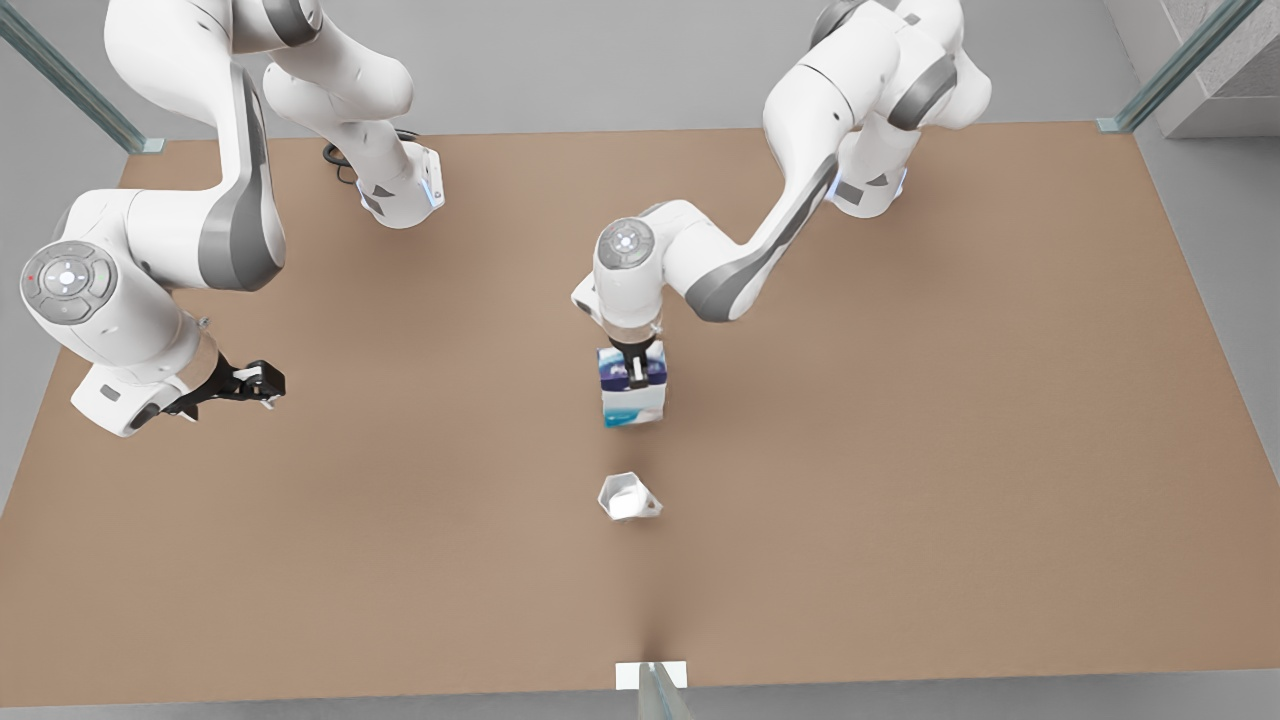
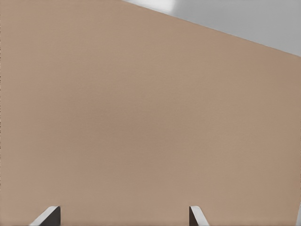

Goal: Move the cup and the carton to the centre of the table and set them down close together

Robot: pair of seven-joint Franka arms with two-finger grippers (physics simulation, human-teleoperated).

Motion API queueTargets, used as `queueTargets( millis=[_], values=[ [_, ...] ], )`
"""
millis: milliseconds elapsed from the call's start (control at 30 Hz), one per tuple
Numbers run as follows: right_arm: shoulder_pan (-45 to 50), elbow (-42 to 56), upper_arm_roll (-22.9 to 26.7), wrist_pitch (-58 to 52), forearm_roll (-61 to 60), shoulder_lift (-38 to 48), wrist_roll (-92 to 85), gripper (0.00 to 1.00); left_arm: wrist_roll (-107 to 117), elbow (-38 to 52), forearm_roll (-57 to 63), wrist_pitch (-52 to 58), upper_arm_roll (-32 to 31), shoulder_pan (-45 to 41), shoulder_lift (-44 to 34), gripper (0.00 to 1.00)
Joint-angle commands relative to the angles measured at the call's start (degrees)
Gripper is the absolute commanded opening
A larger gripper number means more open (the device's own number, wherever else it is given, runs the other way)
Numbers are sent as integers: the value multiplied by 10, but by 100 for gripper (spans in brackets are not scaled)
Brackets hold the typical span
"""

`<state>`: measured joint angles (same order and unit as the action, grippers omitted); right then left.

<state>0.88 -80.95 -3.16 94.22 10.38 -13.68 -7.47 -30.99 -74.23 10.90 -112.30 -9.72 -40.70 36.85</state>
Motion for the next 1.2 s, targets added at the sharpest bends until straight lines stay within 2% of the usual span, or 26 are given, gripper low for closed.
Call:
queueTargets(
  millis=[0, 100, 133, 167, 533, 633, 700, 767, 867, 900, 1000, 1033, 1133, 1167],
  values=[
    [0, 0, 0, 1, 1, 1, 0, 100, -1, -1, -33, -3, 0, -2, 1, 51],
    [0, 0, 0, 1, 0, 0, 0, 100, -1, -2, -13, -13, 0, -5, 12, 54],
    [0, 0, 0, 0, 1, 0, 0, 100, 0, -1, -13, -13, 0, -6, 16, 62],
    [0, 0, 0, 1, 1, 0, 0, 100, 10, -2, -12, -16, 0, -6, 16, 100],
    [0, 4, 0, 0, 0, -1, 0, 100, 8, 7, -18, -5, -1, -6, -9, 100],
    [1, 4, 0, 1, 1, -1, 0, 100, 5, 21, -48, 71, -1, 6, -56, 100],
    [0, 4, 0, 1, 1, -1, 0, 100, 71, 24, -57, 97, 3, 63, -101, 100],
    [1, 4, 0, 1, 1, 0, 0, 100, 271, 24, -55, 95, 4, 141, -114, 100],
    [1, 4, 0, 0, 0, 0, 0, 100, 277, 25, -46, 96, 2, 365, -130, 100],
    [1, 4, -1, 1, 0, 0, 0, 100, 284, 22, -47, 97, 1, 408, -132, 100],
    [1, 4, -1, 1, 0, 0, 0, 100, 354, 8, -34, 175, 4, 456, -167, 100],
    [1, 4, 0, 1, 0, 0, 0, 100, 379, 2, -32, 198, 5, 442, -180, 100],
    [1, 4, 0, 1, 0, -1, 0, 100, 411, 1, -27, 228, 94, 360, -196, 100],
    [1, 4, 0, 1, 0, -1, 0, 100, 411, 2, -26, 223, 94, 362, -191, 100]
  ],
)
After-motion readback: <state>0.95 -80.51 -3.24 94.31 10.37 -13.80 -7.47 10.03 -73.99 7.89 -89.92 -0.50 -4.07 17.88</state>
